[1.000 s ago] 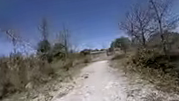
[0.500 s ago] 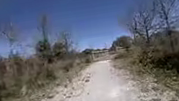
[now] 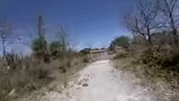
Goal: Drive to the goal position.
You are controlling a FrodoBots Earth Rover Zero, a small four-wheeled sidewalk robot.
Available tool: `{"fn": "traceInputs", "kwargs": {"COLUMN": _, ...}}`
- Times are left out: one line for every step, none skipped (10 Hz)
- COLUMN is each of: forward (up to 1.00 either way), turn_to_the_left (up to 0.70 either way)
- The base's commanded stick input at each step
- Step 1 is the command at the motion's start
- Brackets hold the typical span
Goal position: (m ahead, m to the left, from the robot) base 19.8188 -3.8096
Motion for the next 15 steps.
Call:
{"fn": "traceInputs", "kwargs": {"forward": 0.70, "turn_to_the_left": 0.00}}
{"fn": "traceInputs", "kwargs": {"forward": 0.70, "turn_to_the_left": 0.00}}
{"fn": "traceInputs", "kwargs": {"forward": 0.70, "turn_to_the_left": 0.00}}
{"fn": "traceInputs", "kwargs": {"forward": 0.70, "turn_to_the_left": 0.00}}
{"fn": "traceInputs", "kwargs": {"forward": 0.70, "turn_to_the_left": 0.00}}
{"fn": "traceInputs", "kwargs": {"forward": 0.70, "turn_to_the_left": 0.00}}
{"fn": "traceInputs", "kwargs": {"forward": 0.70, "turn_to_the_left": 0.00}}
{"fn": "traceInputs", "kwargs": {"forward": 0.70, "turn_to_the_left": 0.00}}
{"fn": "traceInputs", "kwargs": {"forward": 0.70, "turn_to_the_left": 0.00}}
{"fn": "traceInputs", "kwargs": {"forward": 0.70, "turn_to_the_left": 0.00}}
{"fn": "traceInputs", "kwargs": {"forward": 0.70, "turn_to_the_left": 0.00}}
{"fn": "traceInputs", "kwargs": {"forward": 0.70, "turn_to_the_left": 0.00}}
{"fn": "traceInputs", "kwargs": {"forward": 0.70, "turn_to_the_left": 0.00}}
{"fn": "traceInputs", "kwargs": {"forward": 0.70, "turn_to_the_left": -0.25}}
{"fn": "traceInputs", "kwargs": {"forward": 0.70, "turn_to_the_left": -0.35}}
